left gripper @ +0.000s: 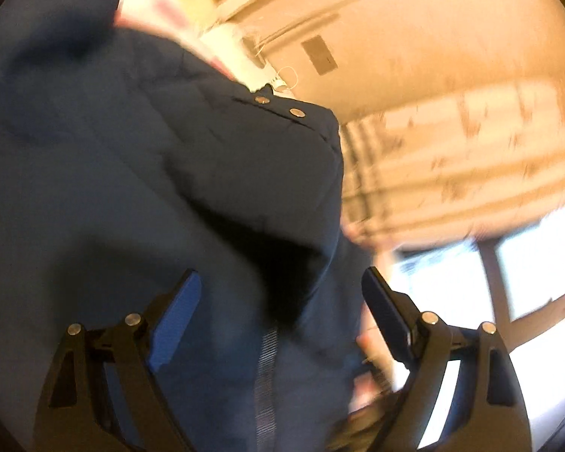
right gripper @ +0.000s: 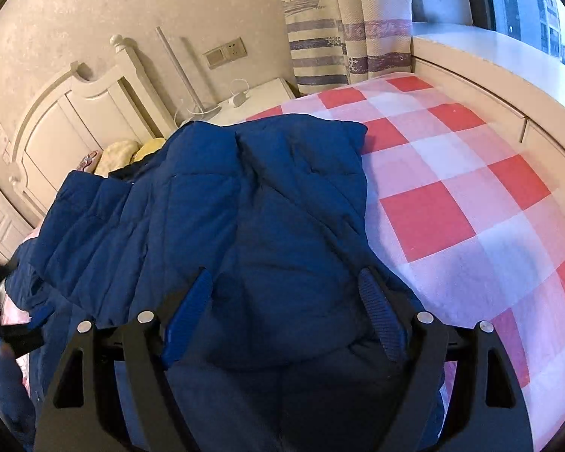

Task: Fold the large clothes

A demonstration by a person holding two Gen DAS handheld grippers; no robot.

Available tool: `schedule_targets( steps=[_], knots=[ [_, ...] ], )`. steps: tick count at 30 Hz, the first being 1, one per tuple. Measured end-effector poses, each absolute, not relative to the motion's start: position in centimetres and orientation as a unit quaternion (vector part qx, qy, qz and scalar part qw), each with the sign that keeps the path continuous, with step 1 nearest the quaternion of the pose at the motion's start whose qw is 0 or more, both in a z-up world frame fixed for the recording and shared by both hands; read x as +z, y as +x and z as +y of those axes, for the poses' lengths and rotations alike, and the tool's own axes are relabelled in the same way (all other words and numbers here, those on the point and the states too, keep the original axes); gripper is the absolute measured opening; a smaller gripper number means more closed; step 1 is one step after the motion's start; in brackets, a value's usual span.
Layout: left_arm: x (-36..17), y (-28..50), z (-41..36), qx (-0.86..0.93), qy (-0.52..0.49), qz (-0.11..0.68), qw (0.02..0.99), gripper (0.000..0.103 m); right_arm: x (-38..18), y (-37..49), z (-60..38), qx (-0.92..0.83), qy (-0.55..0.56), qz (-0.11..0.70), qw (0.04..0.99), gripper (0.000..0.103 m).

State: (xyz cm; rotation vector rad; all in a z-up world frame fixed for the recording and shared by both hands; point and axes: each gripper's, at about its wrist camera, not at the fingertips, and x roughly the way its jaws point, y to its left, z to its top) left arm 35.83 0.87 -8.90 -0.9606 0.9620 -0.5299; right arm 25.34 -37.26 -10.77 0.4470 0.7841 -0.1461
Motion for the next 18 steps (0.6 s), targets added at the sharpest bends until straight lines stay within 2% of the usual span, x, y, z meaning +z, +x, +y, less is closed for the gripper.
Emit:
schedule_targets(
  steps=[3,6,7,8,10,12,13,14,15,16,17,18],
  knots=[
    [-10.5,37.7,0.7,-0.210,-0.527,0.408,0.716,0.086,-10.0,26.1,-35.8,-0.073,0.210,0.380,0.898,0.079],
    [-11.7,39.5,1.0,-0.176,-0.567,0.403,0.696,0.082,-9.9,25.8,-35.5,-0.072,0.212,0.378,0.898,0.079],
    [-12.1,40.2,1.0,-0.171,-0.576,0.406,0.688,0.072,-10.0,25.7,-35.6,-0.070,0.215,0.377,0.898,0.079],
    [-12.1,40.7,1.0,-0.170,-0.575,0.411,0.687,0.056,-10.0,25.6,-35.6,-0.069,0.217,0.376,0.898,0.079],
    [-10.2,40.8,0.9,-0.155,-0.516,0.407,0.738,0.036,-10.0,25.5,-35.7,-0.066,0.222,0.373,0.898,0.079],
    [-6.0,39.3,-0.2,-0.136,-0.392,0.367,0.833,0.028,-10.0,25.4,-35.8,-0.064,0.226,0.371,0.898,0.079],
    [-2.4,36.8,-2.0,-0.113,-0.265,0.312,0.905,0.027,-10.0,25.4,-35.8,-0.064,0.227,0.370,0.898,0.079],
    [-0.9,35.1,-3.2,-0.104,-0.194,0.276,0.936,0.027,-9.9,25.4,-35.8,-0.063,0.228,0.370,0.899,0.079],
    [0.8,32.2,-5.2,-0.084,-0.080,0.223,0.968,0.027,-9.9,25.3,-35.8,-0.062,0.229,0.369,0.899,0.079],
    [1.2,30.6,-6.3,-0.057,-0.015,0.200,0.978,0.032,-9.9,25.3,-35.8,-0.061,0.229,0.368,0.899,0.079],
    [1.0,29.0,-7.4,-0.007,0.057,0.185,0.981,0.048,-9.9,25.3,-35.8,-0.061,0.230,0.368,0.899,0.079],
    [0.7,28.6,-7.5,0.029,0.085,0.191,0.977,0.060,-9.9,25.3,-35.8,-0.061,0.230,0.368,0.899,0.079]
  ],
)
